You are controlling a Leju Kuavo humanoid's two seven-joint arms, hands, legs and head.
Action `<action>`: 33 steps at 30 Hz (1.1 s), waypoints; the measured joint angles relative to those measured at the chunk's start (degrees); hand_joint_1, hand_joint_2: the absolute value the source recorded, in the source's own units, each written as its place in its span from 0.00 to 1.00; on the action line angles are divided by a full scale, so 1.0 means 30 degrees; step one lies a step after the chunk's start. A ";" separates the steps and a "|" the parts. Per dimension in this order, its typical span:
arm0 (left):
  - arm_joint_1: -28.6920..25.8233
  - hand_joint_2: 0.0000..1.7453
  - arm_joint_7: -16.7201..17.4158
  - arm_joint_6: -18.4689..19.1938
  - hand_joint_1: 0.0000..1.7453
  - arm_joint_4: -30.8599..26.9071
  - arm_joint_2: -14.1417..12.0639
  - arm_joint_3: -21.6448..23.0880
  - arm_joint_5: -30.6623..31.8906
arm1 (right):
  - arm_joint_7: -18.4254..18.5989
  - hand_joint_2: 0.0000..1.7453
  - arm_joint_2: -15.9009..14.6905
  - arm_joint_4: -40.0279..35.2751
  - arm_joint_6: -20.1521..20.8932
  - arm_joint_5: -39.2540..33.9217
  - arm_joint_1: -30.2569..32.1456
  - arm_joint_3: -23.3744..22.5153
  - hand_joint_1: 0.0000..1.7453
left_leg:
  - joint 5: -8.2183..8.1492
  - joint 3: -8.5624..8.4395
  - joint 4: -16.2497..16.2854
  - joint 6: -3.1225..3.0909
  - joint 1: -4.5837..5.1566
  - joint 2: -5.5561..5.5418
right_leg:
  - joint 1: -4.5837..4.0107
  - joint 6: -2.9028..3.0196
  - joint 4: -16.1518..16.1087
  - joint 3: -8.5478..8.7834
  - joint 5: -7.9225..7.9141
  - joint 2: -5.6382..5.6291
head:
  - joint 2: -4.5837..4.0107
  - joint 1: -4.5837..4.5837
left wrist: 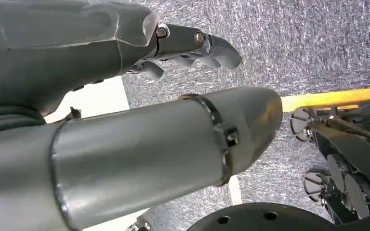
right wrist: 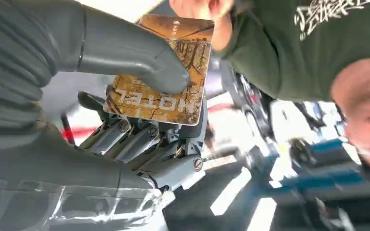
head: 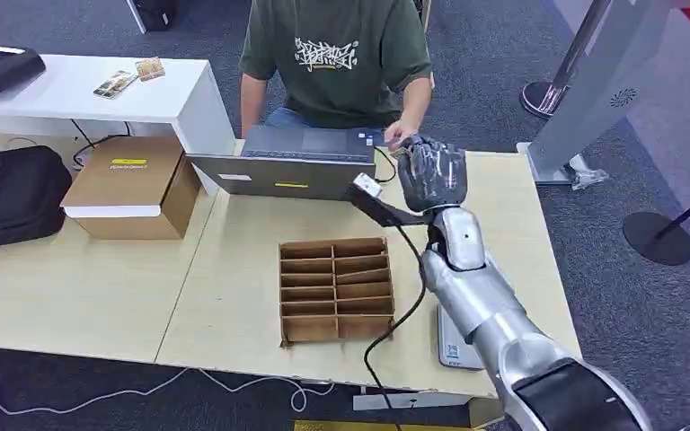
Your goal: Pass the card to the sensor for recognition and then transmit it.
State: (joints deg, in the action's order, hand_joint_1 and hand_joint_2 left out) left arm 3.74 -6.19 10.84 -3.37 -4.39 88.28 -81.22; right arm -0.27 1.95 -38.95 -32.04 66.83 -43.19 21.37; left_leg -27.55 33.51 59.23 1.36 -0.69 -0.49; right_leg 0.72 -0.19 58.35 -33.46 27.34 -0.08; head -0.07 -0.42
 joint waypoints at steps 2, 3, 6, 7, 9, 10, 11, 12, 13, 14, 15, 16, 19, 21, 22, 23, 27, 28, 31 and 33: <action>-0.0003 0.00 -0.0007 0.0000 0.00 0.0000 0.0007 0.0000 -0.0029 | -0.0911 1.00 0.0233 -0.0467 0.1305 -0.1801 0.0170 -0.0998 1.00 | 0.0000 -0.0002 0.0000 0.0000 0.0000 0.0000 | 0.0000 0.0000 0.0000 -0.0001 0.0000 -0.0003 | 0.0000 0.0000; -0.0003 0.00 0.0000 0.0000 0.00 0.0000 0.0007 0.0000 -0.0051 | -0.1223 1.00 0.0299 -0.0765 0.1939 -0.2652 0.0270 -0.1523 1.00 | 0.0000 -0.0002 0.0000 0.0000 0.0000 -0.0001 | 0.0000 0.0000 -0.0001 -0.0001 0.0000 0.0001 | 0.0000 -0.0007; -0.0038 0.00 0.0000 0.0000 0.00 0.0000 0.0007 0.0000 -0.0065 | -0.1601 1.00 0.0400 -0.1435 0.3315 -0.3736 0.0439 -0.2644 1.00 | 0.0000 0.0000 0.0000 0.0000 0.0000 -0.0005 | 0.0000 0.0000 -0.0001 -0.0001 0.0000 0.0007 | 0.0000 0.0000; -0.0056 0.00 0.0000 -0.0007 0.00 0.0000 0.0007 0.0000 -0.0065 | -0.1667 1.00 0.0400 -0.1632 0.3657 -0.3991 0.0485 -0.2928 1.00 | 0.0000 -0.0002 0.0000 0.0000 0.0000 -0.0005 | 0.0000 0.0000 -0.0001 -0.0002 0.0000 0.0003 | 0.0000 -0.0007; -0.0074 0.00 0.0000 -0.0007 0.00 0.0000 0.0014 0.0000 -0.0065 | -0.1711 1.00 0.0400 -0.2062 0.4320 -0.4450 0.0598 -0.3401 1.00 | 0.0000 -0.0003 0.0000 0.0000 0.0000 -0.0002 | 0.0000 0.0000 -0.0002 -0.0005 0.0000 0.0000 | 0.0000 -0.0007; -0.0075 0.00 0.0000 -0.0007 0.00 0.0000 0.0014 0.0000 -0.0065 | -0.1710 1.00 0.0400 -0.2237 0.4531 -0.4647 0.0655 -0.3554 1.00 | 0.0000 -0.0004 0.0001 0.0000 0.0000 -0.0002 | 0.0000 0.0000 -0.0002 -0.0007 0.0000 -0.0002 | 0.0000 -0.0007; -0.0077 0.00 0.0000 -0.0015 0.00 0.0000 0.0014 0.0000 -0.0065 | -0.1703 1.00 0.0400 -0.2417 0.4769 -0.4892 0.0709 -0.3734 1.00 | 0.0000 -0.0004 0.0001 0.0000 0.0000 -0.0002 | 0.0000 0.0000 -0.0003 -0.0010 0.0000 -0.0002 | 0.0000 -0.0007; -0.0078 0.00 0.0000 -0.0015 0.00 0.0000 0.0014 0.0000 -0.0065 | -0.1710 1.00 0.0393 -0.2594 0.4975 -0.5120 0.0777 -0.3926 1.00 | 0.0000 -0.0004 0.0001 0.0000 -0.0001 -0.0002 | 0.0000 0.0000 -0.0004 -0.0011 0.0000 -0.0002 | 0.0000 -0.0007; -0.0079 0.00 0.0000 -0.0015 0.00 0.0000 0.0015 0.0000 -0.0065 | -0.1711 1.00 0.0372 -0.2738 0.5177 -0.5402 0.0840 -0.4085 1.00 | 0.0000 -0.0003 0.0001 0.0000 -0.0001 -0.0001 | 0.0000 0.0001 -0.0004 -0.0013 0.0000 -0.0002 | 0.0000 -0.0007; -0.0082 0.00 0.0000 -0.0022 0.00 0.0000 0.0014 0.0000 -0.0065 | -0.1718 1.00 0.0335 -0.2892 0.5369 -0.5711 0.0907 -0.4231 1.00 | 0.0000 -0.0003 0.0001 0.0000 -0.0001 -0.0002 | 0.0000 0.0000 -0.0004 -0.0013 0.0000 -0.0002 | 0.0000 -0.0007; -0.0084 0.00 0.0000 -0.0022 0.00 0.0000 0.0014 0.0000 -0.0065 | -0.1725 1.00 0.0269 -0.3045 0.5507 -0.5980 0.0986 -0.4385 1.00 | 0.0000 -0.0003 0.0001 0.0000 -0.0001 -0.0001 | 0.0000 0.0000 -0.0004 -0.0013 0.0000 -0.0001 | 0.0000 -0.0007; -0.0084 0.00 0.0000 -0.0022 0.00 0.0000 0.0015 0.0000 -0.0065 | -0.1732 1.00 0.0204 -0.3204 0.5623 -0.6196 0.1076 -0.4500 1.00 | 0.0000 -0.0003 0.0001 0.0000 0.0000 -0.0001 | 0.0000 0.0000 -0.0004 -0.0013 0.0000 -0.0001 | 0.0000 -0.0001; -0.0084 0.00 0.0000 -0.0051 0.00 0.0000 0.0014 0.0000 -0.0138 | -0.1608 1.00 -0.0059 -0.3789 0.5681 -0.6759 0.1408 -0.4792 1.00 | 0.0000 -0.0002 0.0001 0.0000 0.0001 -0.0002 | 0.0000 0.0000 -0.0006 -0.0013 0.0000 -0.0002 | 0.0000 -0.0007; -0.0086 0.00 0.0000 -0.0073 0.00 0.0000 0.0014 0.0000 -0.0189 | -0.1507 1.00 -0.0255 -0.4209 0.5761 -0.6999 0.1639 -0.4937 1.00 | -0.0001 -0.0003 0.0001 -0.0001 0.0002 -0.0003 | 0.0001 0.0000 -0.0006 -0.0014 0.0000 -0.0002 | 0.0000 0.0000; -0.0084 0.00 0.0000 -0.0073 0.00 0.0000 0.0014 0.0000 -0.0196 | -0.1470 1.00 -0.0336 -0.4393 0.5827 -0.7050 0.1770 -0.5011 1.00 | -0.0001 -0.0003 0.0001 -0.0001 0.0003 -0.0002 | 0.0001 0.0000 -0.0009 -0.0013 0.0000 -0.0003 | 0.0000 -0.0007; -0.0083 0.00 0.0000 -0.0073 0.00 0.0000 0.0015 0.0000 -0.0211 | -0.1405 1.00 -0.0437 -0.4638 0.5870 -0.7064 0.1930 -0.5083 1.00 | -0.0002 -0.0002 0.0001 -0.0001 0.0002 -0.0002 | 0.0001 0.0000 -0.0011 -0.0013 0.0000 -0.0002 | 0.0000 -0.0007; -0.0086 0.00 0.0000 -0.0080 0.00 0.0000 0.0036 0.0000 -0.0299 | -0.1229 1.00 -0.0824 -0.5676 0.6089 -0.7422 0.2686 -0.5433 1.00 | -0.0003 0.0000 0.0001 -0.0001 0.0002 -0.0004 | 0.0000 0.0000 -0.0014 -0.0015 0.0001 0.0003 | 0.0000 -0.0007; -0.0092 0.00 0.0000 -0.0080 0.00 0.0000 0.0050 0.0000 -0.0327 | -0.1179 1.00 -0.0940 -0.5972 0.6169 -0.7465 0.2919 -0.5535 1.00 | -0.0003 0.0001 0.0001 -0.0001 0.0001 -0.0004 | 0.0001 0.0000 -0.0013 -0.0014 0.0001 0.0004 | 0.0000 -0.0007; -0.0104 0.00 0.0000 -0.0080 0.00 0.0000 0.0087 0.0000 -0.0408 | -0.1120 1.00 -0.1181 -0.6805 0.6337 -0.7750 0.3733 -0.5849 1.00 | -0.0004 0.0002 0.0001 -0.0001 0.0002 -0.0006 | 0.0001 0.0000 -0.0014 -0.0016 0.0001 0.0001 | 0.0000 -0.0007; -0.0104 0.00 0.0000 -0.0080 0.00 0.0007 0.0102 0.0000 -0.0473 | -0.1070 1.00 -0.1290 -0.7603 0.6402 -0.7931 0.4467 -0.6102 1.00 | -0.0009 0.0002 0.0001 -0.0004 0.0002 -0.0007 | 0.0001 -0.0001 -0.0015 -0.0016 0.0002 0.0002 | 0.0000 0.0000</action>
State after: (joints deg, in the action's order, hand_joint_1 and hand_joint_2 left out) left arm 3.43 -6.19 10.60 -3.34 -4.09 88.28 -82.64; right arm -3.48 -1.92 -61.76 -12.83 43.04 -29.79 3.06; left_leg -27.58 33.51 59.23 1.34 -0.69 -0.51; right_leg 0.72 -0.19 58.31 -33.51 27.34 -0.07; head -0.07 -0.41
